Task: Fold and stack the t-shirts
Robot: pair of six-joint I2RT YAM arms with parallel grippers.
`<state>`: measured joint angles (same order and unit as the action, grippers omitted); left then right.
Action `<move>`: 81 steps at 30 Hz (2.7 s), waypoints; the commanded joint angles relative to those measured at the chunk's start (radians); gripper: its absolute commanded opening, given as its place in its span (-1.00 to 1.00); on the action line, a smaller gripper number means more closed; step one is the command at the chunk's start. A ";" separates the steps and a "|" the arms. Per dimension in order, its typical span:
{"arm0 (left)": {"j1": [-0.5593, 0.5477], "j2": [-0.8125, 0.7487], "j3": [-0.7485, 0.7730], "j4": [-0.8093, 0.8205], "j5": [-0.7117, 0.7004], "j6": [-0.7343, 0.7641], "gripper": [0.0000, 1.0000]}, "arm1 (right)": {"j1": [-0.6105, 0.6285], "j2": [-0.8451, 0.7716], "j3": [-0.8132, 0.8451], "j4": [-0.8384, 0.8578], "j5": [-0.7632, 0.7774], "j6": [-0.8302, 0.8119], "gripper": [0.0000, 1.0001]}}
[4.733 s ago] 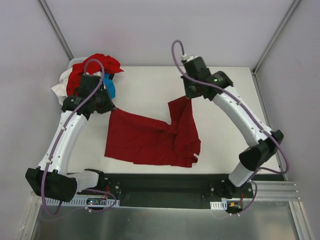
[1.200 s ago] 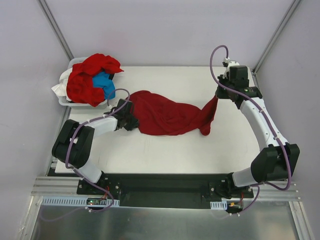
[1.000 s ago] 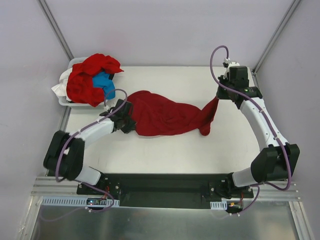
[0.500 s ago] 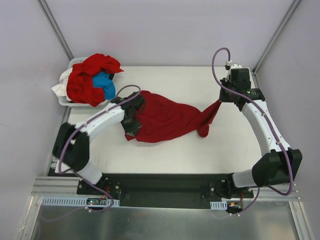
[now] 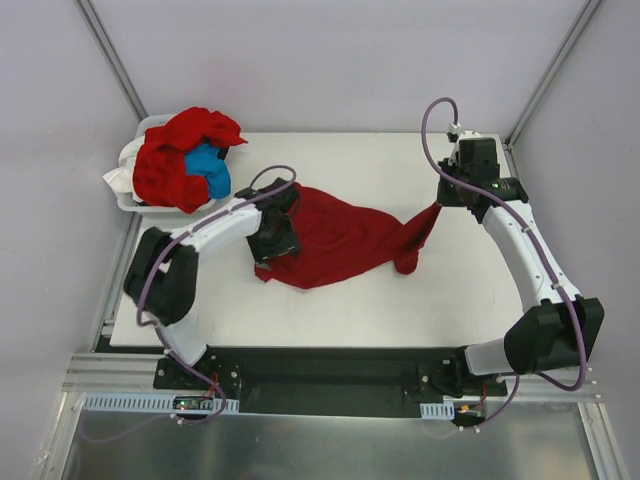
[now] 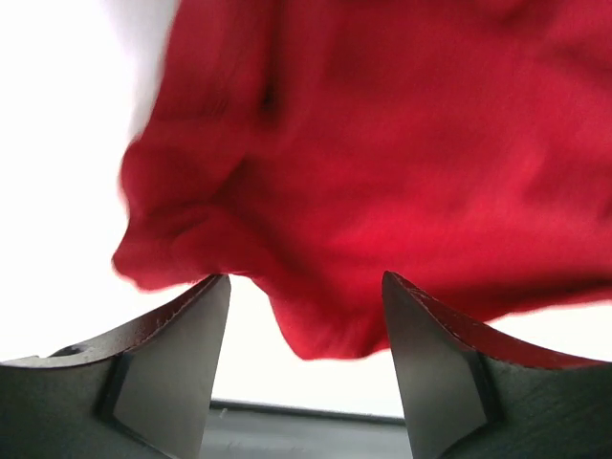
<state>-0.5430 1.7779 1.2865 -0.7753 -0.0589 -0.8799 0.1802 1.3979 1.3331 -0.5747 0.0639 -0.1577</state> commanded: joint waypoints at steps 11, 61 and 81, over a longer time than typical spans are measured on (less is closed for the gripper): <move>0.166 -0.718 -0.732 0.226 0.231 -0.339 0.11 | 0.028 -0.025 0.017 -0.020 -0.013 -0.006 -0.98; 0.129 -0.325 -0.546 0.662 0.231 0.206 -0.20 | 0.119 0.010 0.041 -0.043 0.039 0.015 -0.98; -0.193 -0.301 -0.072 0.210 -0.044 0.188 -1.00 | 0.117 -0.005 0.023 -0.047 0.062 0.024 -0.98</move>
<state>-0.6617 1.5181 0.9768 -0.3569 0.0257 -0.7052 0.2935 1.4223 1.3361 -0.6140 0.1081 -0.1497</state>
